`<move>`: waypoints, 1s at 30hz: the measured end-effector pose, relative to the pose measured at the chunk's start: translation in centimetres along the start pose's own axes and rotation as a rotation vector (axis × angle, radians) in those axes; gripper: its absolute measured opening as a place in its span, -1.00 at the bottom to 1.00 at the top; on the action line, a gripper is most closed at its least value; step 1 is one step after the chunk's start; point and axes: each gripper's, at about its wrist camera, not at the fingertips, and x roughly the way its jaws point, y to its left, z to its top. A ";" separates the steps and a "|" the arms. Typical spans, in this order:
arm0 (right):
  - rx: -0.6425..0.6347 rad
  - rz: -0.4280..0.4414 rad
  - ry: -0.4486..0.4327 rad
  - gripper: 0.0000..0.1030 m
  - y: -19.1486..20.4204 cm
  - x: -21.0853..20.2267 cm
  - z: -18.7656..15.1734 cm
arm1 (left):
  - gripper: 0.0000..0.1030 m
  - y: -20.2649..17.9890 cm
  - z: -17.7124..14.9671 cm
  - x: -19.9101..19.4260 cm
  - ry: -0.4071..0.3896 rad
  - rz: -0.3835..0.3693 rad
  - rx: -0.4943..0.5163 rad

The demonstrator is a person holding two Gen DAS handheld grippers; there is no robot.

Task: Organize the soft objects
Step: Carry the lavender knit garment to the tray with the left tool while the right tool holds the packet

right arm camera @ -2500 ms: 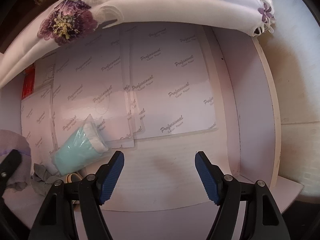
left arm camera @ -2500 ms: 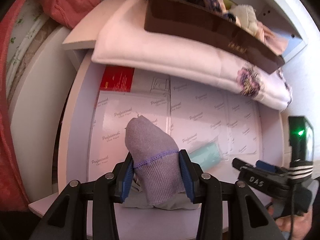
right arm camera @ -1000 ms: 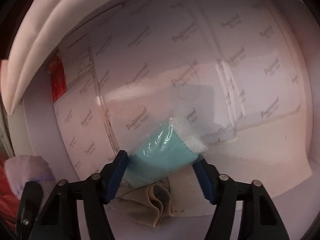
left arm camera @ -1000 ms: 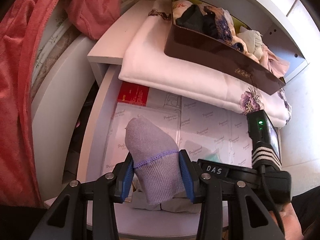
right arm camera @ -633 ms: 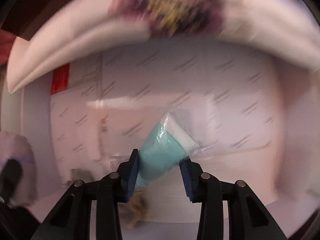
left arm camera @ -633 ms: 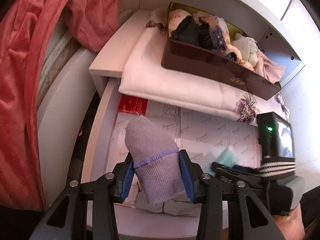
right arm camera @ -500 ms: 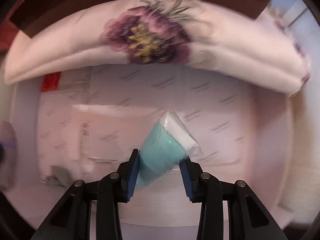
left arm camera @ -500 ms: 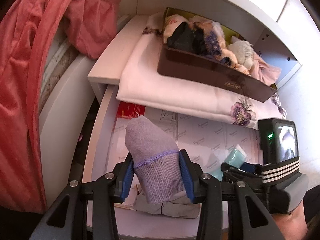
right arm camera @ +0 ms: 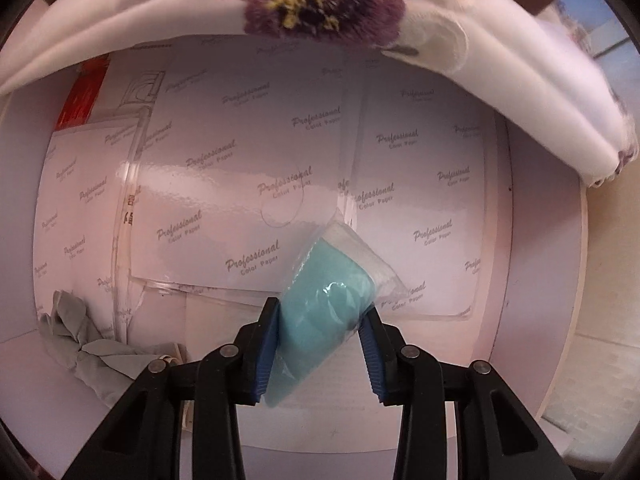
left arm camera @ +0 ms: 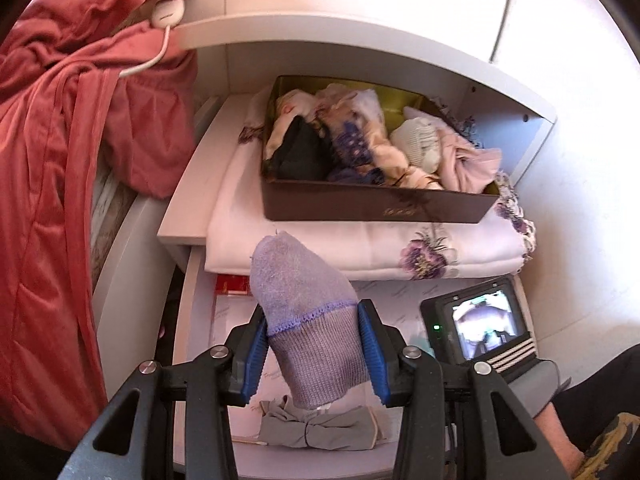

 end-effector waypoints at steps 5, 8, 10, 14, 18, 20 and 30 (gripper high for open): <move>-0.016 -0.009 0.008 -0.23 0.0 -0.3 0.1 | -0.17 -0.9 0.2 -0.8 -0.017 0.001 0.029; -0.018 -0.011 0.012 -0.23 1.0 -0.5 0.5 | -0.17 -1.4 0.3 -1.2 -0.024 0.001 0.041; -0.017 -0.009 0.013 -0.23 1.4 -0.6 0.7 | -0.17 -1.7 0.4 -1.4 -0.026 0.001 0.050; -0.017 -0.003 0.012 -0.23 0.8 0.1 0.2 | -0.17 -2.4 0.6 -1.6 -0.031 0.001 0.069; -0.020 0.000 0.011 -0.23 -1.0 0.8 -0.2 | -0.17 -3.1 0.8 -1.7 -0.033 0.000 0.086; -0.021 0.002 0.011 -0.23 -1.3 1.0 -0.4 | -0.17 -3.5 1.0 -1.7 -0.035 0.000 0.100; -0.029 0.006 0.012 -0.23 -1.2 1.3 -0.3 | -0.17 -4.0 3.0 -1.7 -0.030 -0.038 0.097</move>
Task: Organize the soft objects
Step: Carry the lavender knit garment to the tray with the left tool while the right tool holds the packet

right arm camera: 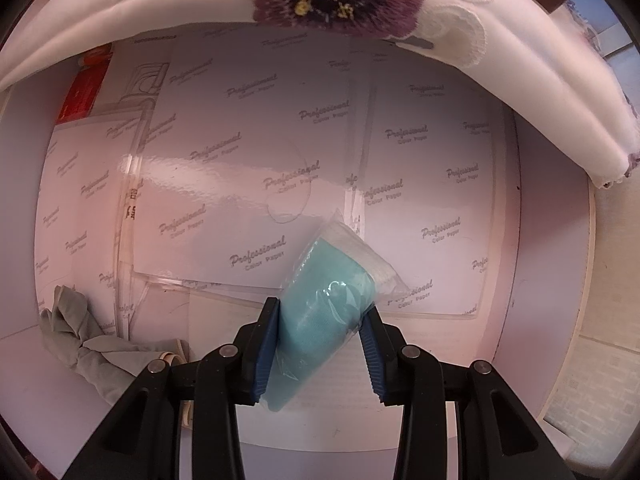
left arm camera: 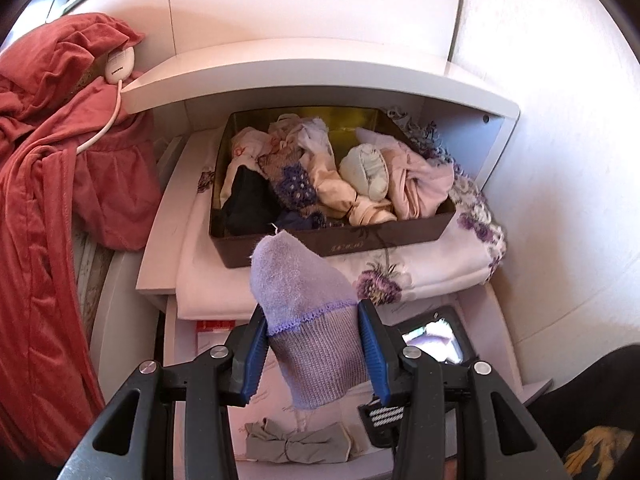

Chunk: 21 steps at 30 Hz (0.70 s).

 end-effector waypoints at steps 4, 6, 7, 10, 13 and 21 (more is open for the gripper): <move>0.000 0.000 0.001 -0.23 0.0 0.1 0.0 | -0.17 1.2 1.8 0.0 0.007 -0.058 -0.070; 0.000 0.000 0.000 -0.23 0.0 0.1 0.0 | -0.17 1.8 2.6 0.1 0.009 -0.088 -0.110; 0.000 0.000 0.000 -0.23 -0.1 0.1 0.0 | -0.17 2.1 3.1 0.2 0.008 -0.099 -0.128; -0.004 -0.002 -0.001 -0.23 -0.2 -0.1 0.0 | -0.17 2.9 4.8 0.4 -0.004 -0.133 -0.185; -0.008 -0.002 -0.004 -0.23 0.0 -0.2 -0.1 | -0.17 3.7 6.5 1.0 -0.015 -0.178 -0.254; -0.015 0.003 -0.007 -0.23 0.3 -0.9 -0.3 | -0.17 3.9 10.3 4.0 -0.033 -0.272 -0.361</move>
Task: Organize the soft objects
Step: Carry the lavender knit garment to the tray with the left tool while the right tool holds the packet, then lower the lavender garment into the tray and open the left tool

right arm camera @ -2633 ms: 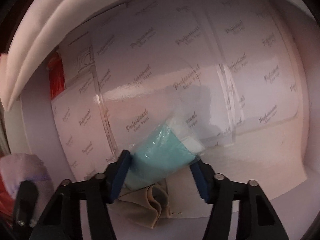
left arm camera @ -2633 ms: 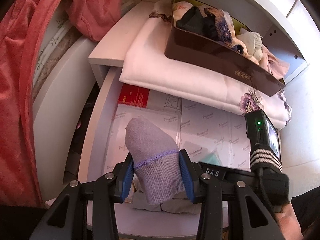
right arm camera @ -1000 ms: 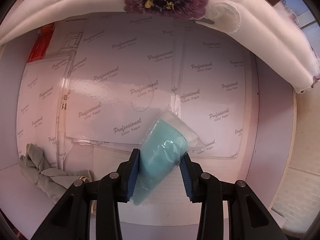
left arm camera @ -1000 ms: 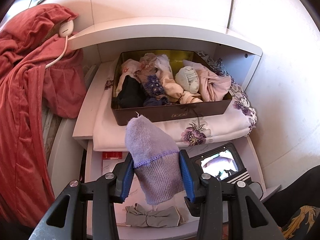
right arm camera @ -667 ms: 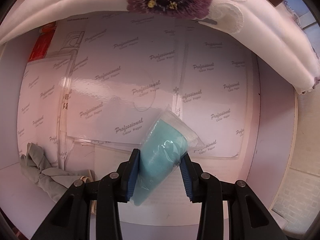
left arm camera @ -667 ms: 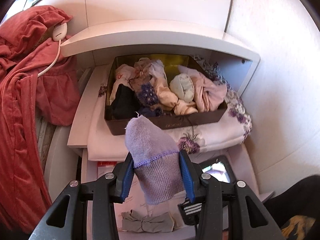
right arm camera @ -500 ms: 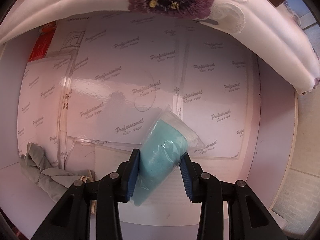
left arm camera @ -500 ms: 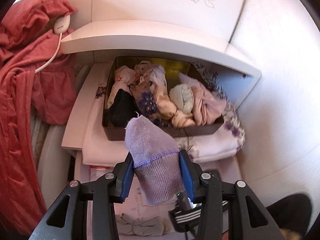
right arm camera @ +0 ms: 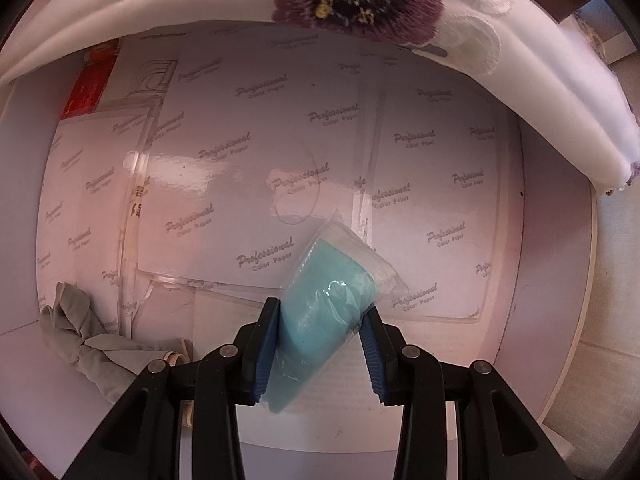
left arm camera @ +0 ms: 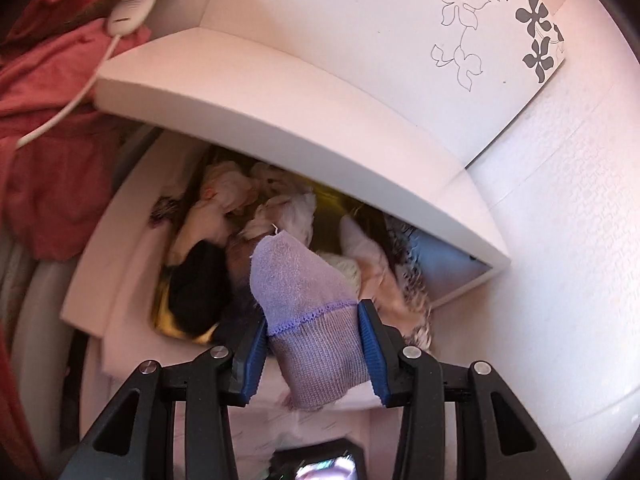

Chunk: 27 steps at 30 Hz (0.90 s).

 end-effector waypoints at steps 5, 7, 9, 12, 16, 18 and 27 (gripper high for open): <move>-0.014 0.006 -0.002 -0.23 0.3 -0.5 -0.1 | -0.17 -1.1 0.7 3.1 0.015 -0.034 0.005; -0.015 0.007 -0.003 -0.23 0.3 -0.6 -0.2 | -0.17 -1.0 0.8 4.9 0.043 -0.026 0.002; -0.018 0.008 -0.003 -0.23 0.5 -0.6 -0.2 | -0.17 -0.6 0.8 6.5 0.078 -0.018 -0.001; -0.017 0.010 -0.002 -0.23 0.6 -0.7 -0.3 | -0.15 0.2 0.6 8.6 0.140 0.011 0.007; -0.010 0.013 0.001 -0.23 0.6 -0.5 -0.2 | 0.00 1.1 0.4 8.5 0.152 0.045 0.043; -0.009 0.014 0.002 -0.23 0.6 -0.4 -0.1 | 0.07 1.2 0.4 7.7 0.135 0.052 0.063; -0.013 0.013 -0.001 -0.22 0.5 -0.3 -0.1 | -0.17 1.0 -1.0 3.4 0.044 0.201 0.131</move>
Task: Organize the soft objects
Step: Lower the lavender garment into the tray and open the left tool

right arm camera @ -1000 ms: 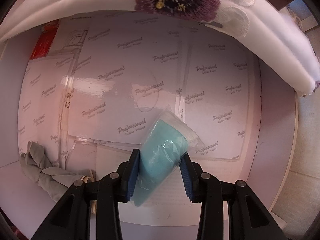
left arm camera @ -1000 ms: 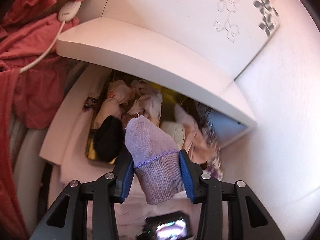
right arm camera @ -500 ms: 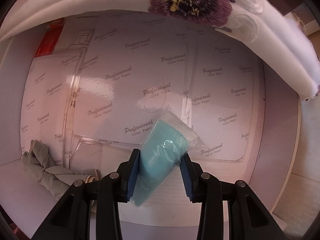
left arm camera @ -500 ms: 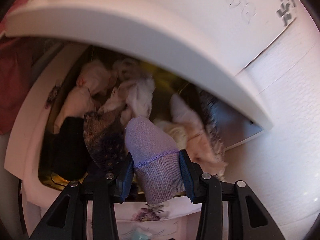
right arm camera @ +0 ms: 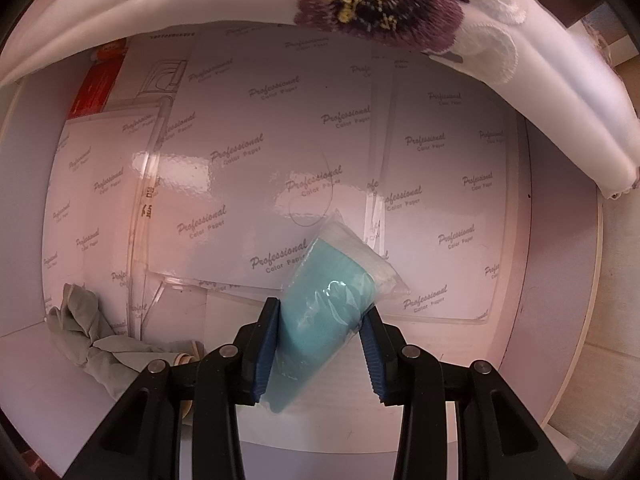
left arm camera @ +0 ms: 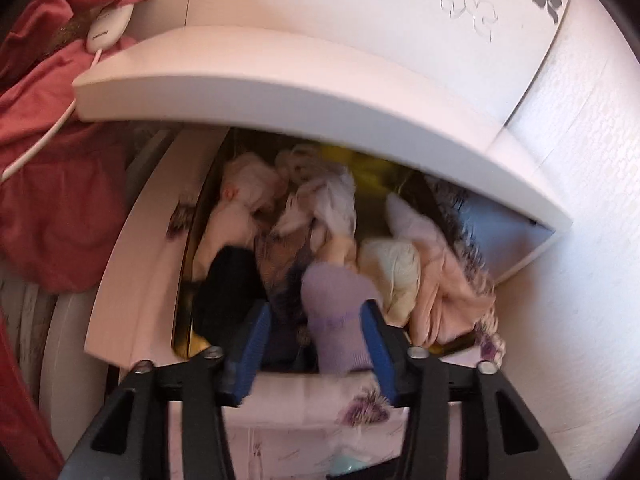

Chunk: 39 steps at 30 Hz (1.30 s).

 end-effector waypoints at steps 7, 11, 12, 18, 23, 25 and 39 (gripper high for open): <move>-0.002 0.002 -0.001 -0.22 0.0 0.0 -0.2 | -0.25 -0.4 -0.6 3.2 0.089 0.044 -0.009; -0.005 0.001 0.000 -0.22 0.1 -0.1 -0.2 | -0.25 -0.7 0.6 5.0 0.112 0.076 -0.005; -0.004 0.002 0.000 -0.23 0.2 -0.1 -0.2 | -0.23 -0.6 0.9 5.4 0.116 0.087 0.001; -0.004 0.002 0.000 -0.22 0.2 -0.1 -0.2 | -0.16 -0.1 0.7 5.9 0.102 0.099 0.008; -0.006 -0.001 0.000 -0.22 0.3 -0.2 -0.1 | -0.16 0.4 -0.2 4.6 0.080 0.085 0.007; -0.005 -0.001 0.000 -0.22 0.3 -0.2 -0.1 | -0.16 0.3 -0.5 4.0 0.071 0.086 0.014; -0.003 -0.009 0.000 -0.23 0.4 -0.3 -0.1 | -0.15 0.8 -3.6 -0.9 0.017 0.081 0.054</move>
